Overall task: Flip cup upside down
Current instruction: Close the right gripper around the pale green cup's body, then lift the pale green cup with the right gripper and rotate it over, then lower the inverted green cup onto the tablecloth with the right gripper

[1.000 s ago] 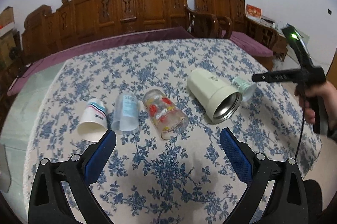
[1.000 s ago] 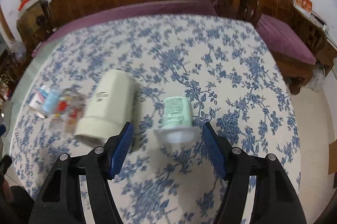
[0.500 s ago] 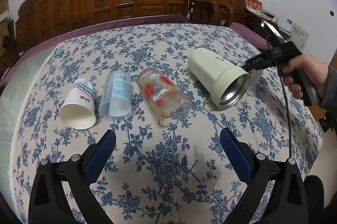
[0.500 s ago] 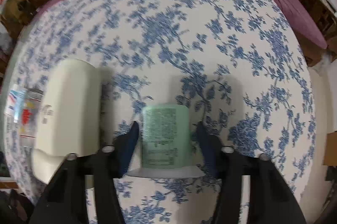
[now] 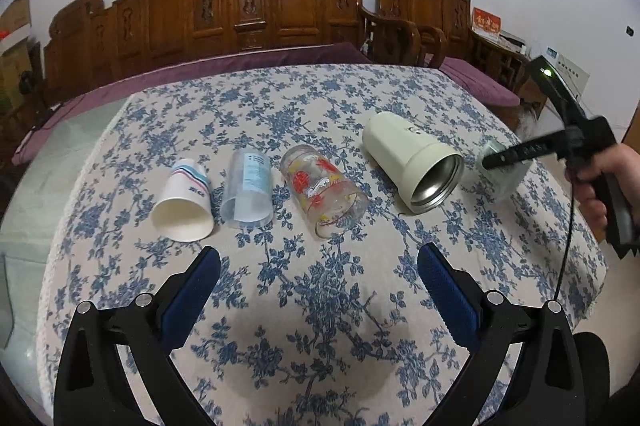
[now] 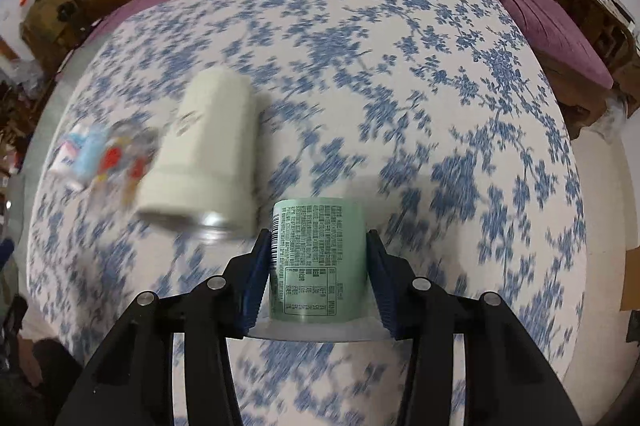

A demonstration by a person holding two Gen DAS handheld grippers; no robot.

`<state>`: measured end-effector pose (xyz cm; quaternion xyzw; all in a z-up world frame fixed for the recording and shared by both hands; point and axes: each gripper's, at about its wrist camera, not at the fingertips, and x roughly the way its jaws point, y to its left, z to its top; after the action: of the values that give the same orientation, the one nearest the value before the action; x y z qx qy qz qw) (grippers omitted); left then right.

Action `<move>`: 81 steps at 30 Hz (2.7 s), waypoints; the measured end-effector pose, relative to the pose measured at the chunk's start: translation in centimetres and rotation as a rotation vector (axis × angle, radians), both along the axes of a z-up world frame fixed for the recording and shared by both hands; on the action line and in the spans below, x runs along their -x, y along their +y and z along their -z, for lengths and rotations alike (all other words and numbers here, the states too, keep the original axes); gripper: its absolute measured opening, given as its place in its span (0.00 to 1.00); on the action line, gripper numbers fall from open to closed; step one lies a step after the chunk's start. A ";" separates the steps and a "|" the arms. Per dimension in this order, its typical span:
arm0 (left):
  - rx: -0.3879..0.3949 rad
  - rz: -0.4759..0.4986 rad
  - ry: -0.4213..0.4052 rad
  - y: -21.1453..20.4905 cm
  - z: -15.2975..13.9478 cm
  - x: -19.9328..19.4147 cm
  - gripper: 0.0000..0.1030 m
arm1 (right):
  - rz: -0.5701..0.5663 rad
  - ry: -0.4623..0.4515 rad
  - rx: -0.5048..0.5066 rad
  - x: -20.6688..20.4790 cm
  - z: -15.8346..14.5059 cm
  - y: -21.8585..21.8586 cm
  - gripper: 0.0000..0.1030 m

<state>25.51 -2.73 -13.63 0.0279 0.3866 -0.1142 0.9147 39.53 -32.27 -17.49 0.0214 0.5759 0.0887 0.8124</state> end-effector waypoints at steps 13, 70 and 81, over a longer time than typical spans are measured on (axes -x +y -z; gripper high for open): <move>-0.017 -0.071 -0.011 3.4 -2.1 5.0 0.92 | -0.178 -0.032 -0.091 7.9 -1.1 10.4 0.48; 0.124 -0.084 0.644 -4.4 7.0 -6.6 0.58 | -0.155 -0.266 -0.118 17.6 -1.7 6.6 0.66; 0.153 -0.098 0.767 -4.8 10.0 -7.5 0.49 | -0.158 -0.269 -0.115 17.1 -1.9 6.7 0.66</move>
<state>32.97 -7.58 -23.62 -0.1038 0.6915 -0.1009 0.7077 22.47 -25.62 -15.58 0.0104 0.4556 0.1873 0.8702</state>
